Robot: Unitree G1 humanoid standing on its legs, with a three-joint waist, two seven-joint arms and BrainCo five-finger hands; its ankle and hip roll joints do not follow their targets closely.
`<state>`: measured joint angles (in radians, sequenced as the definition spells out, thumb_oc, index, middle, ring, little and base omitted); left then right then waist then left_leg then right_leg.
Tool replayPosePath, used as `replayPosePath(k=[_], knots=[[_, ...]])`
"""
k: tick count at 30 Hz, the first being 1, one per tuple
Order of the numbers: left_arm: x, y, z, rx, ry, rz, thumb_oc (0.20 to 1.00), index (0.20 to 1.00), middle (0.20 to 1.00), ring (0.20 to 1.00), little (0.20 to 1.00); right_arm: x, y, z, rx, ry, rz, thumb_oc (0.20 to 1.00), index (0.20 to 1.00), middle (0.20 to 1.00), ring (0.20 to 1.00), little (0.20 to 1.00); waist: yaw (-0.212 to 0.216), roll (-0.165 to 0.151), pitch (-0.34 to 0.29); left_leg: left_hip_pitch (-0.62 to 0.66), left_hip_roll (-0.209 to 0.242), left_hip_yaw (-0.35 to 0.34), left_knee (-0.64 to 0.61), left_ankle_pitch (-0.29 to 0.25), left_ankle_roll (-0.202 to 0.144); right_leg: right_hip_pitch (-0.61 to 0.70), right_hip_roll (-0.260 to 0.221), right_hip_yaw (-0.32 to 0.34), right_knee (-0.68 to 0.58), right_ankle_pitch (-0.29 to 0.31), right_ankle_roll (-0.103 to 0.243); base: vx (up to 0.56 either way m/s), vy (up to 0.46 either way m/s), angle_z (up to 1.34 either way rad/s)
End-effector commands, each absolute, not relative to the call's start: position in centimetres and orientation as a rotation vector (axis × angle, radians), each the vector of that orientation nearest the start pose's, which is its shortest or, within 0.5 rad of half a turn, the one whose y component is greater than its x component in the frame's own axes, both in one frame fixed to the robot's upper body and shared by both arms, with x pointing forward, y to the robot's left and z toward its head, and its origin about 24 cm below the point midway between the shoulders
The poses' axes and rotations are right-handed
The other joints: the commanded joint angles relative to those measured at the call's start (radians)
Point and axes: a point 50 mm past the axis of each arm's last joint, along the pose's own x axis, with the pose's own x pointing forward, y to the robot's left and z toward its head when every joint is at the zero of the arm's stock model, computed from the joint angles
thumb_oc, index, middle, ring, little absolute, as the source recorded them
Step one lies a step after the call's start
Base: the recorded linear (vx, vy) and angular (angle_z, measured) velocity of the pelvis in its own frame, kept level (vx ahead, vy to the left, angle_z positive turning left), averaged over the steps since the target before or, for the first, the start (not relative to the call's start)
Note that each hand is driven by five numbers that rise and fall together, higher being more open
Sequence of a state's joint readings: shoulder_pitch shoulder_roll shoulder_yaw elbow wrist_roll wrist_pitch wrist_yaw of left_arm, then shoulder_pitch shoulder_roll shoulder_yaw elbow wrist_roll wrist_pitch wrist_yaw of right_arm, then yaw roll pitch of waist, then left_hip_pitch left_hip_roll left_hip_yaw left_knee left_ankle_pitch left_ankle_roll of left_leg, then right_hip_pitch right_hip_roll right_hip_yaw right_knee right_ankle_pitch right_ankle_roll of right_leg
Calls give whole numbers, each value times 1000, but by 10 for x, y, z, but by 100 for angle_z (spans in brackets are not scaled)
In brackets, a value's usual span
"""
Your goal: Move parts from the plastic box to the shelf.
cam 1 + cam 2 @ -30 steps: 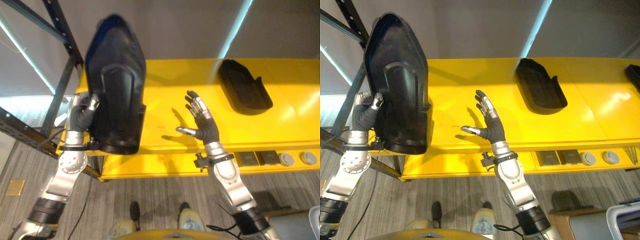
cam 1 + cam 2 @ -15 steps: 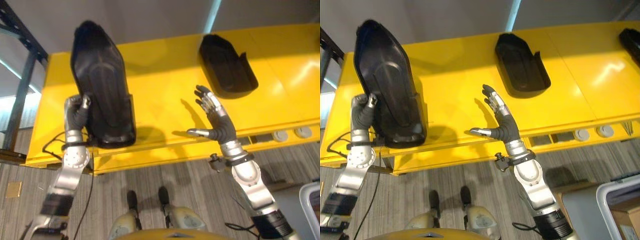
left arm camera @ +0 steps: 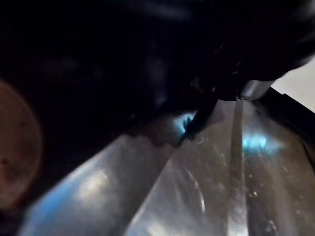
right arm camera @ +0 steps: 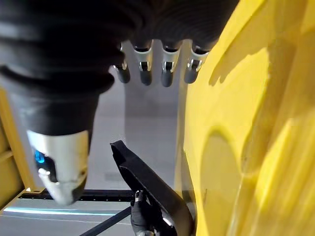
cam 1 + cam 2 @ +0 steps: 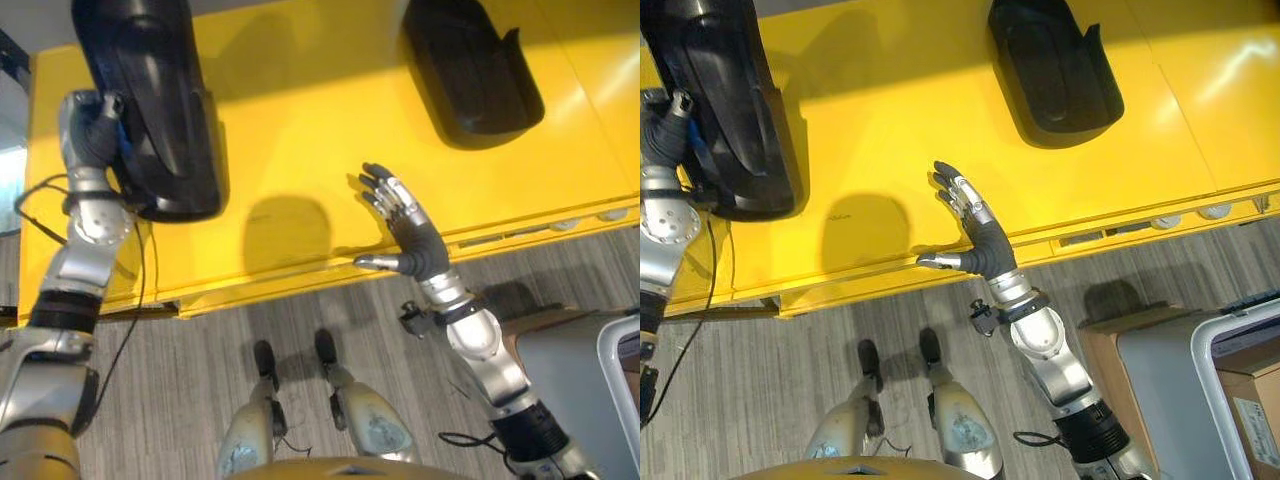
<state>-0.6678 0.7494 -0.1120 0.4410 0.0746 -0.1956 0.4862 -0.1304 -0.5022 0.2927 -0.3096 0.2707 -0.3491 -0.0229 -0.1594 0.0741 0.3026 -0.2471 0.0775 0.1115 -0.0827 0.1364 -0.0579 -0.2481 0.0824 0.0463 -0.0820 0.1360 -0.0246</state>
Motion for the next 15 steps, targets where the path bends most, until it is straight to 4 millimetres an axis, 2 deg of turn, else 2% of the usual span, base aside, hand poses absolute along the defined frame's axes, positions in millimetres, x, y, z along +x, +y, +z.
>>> replayPosePath(k=[1, 9, 15], knots=[[342, 283, 213, 743, -526, 502, 200, 200, 200, 200, 200, 228, -134, 168, -92, -750, 429, 1000, 1000, 1000, 1000, 1000, -4, -54, -36, 82, 15, 14, -5, -109, -22, 30, -104, -3, -5, -99, 146, 0, 0, 0], [344, 280, 206, 726, -489, 497, 200, 200, 200, 200, 200, 232, -138, 165, -121, -734, 396, 1000, 1000, 1000, 1000, 1000, -1, -51, -25, 81, 13, 11, -5, -110, -21, 30, -107, -3, -5, -102, 145, 0, 0, 0], [334, 272, 186, 701, -458, 486, 200, 200, 200, 200, 200, 235, -137, 164, -121, -724, 381, 1000, 1000, 1000, 1000, 1000, 11, -50, -17, 86, 9, 6, -5, -113, -17, 39, -111, -6, -5, -105, 141, 0, 0, 0]])
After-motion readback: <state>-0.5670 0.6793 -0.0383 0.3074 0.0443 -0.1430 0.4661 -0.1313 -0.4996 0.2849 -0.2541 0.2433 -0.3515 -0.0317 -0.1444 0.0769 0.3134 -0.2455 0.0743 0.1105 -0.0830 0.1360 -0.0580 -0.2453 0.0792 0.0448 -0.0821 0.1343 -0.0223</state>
